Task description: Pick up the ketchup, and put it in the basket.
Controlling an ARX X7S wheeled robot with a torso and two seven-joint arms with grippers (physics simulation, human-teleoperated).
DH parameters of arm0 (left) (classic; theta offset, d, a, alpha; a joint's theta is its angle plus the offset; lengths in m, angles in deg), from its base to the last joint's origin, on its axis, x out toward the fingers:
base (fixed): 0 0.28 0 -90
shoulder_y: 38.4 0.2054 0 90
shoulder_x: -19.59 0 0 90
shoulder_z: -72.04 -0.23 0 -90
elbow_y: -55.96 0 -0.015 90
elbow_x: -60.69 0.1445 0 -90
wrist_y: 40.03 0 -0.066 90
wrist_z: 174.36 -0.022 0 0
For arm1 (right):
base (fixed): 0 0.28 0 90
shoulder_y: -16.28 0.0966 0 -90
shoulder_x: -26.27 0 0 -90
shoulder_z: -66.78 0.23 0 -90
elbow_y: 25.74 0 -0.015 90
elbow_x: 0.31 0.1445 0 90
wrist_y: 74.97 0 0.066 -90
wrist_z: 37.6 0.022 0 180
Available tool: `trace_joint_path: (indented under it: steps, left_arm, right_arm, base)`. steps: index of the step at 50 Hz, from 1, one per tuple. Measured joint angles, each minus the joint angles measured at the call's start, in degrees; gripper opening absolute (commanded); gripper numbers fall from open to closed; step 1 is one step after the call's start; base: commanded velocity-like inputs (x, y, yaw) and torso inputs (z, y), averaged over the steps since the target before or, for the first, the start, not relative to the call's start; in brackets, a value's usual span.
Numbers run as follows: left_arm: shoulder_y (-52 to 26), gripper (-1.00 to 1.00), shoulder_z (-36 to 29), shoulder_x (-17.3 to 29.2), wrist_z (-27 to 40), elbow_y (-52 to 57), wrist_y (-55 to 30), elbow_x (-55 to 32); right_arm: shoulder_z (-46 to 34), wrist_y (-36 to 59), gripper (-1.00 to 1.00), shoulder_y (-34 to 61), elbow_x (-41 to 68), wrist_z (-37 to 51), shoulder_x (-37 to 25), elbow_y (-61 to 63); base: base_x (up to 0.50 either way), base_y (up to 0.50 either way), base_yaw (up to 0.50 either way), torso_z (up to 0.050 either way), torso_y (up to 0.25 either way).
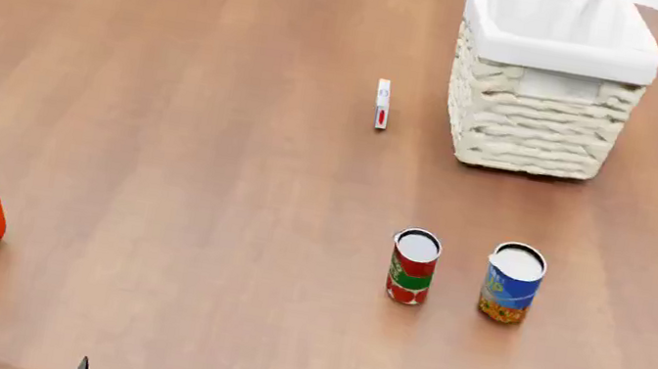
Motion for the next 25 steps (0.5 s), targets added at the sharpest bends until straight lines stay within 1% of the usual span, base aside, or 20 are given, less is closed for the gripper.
trace_joint_path:
  steps: [9,18,25]
  left_arm:
    - [-0.21,1.0,-1.14,1.02,1.56,-0.52,0.47,-0.36]
    - [0.08,1.0,-2.39,2.32,3.94,-0.42,0.32,1.09]
    - [1.06,1.0,-3.22,3.37,5.71,2.25,-0.9,1.74]
  right_arm:
    - [-0.85,-0.7,1.0,-0.08,1.12,1.62,-0.93,0.1]
    - [-1.76,-1.24,1.0,-0.34,1.88,3.72,-1.94,0.77]
    - [-2.54,-0.93,1.0,-0.52,2.42,5.54,-2.81,1.84]
  base:
    - [0.0,0.0,0.0,0.0,0.0]
    - [0.0,0.0,0.0,0.0,0.0]
    - [0.0,0.0,0.0,0.0,0.0]
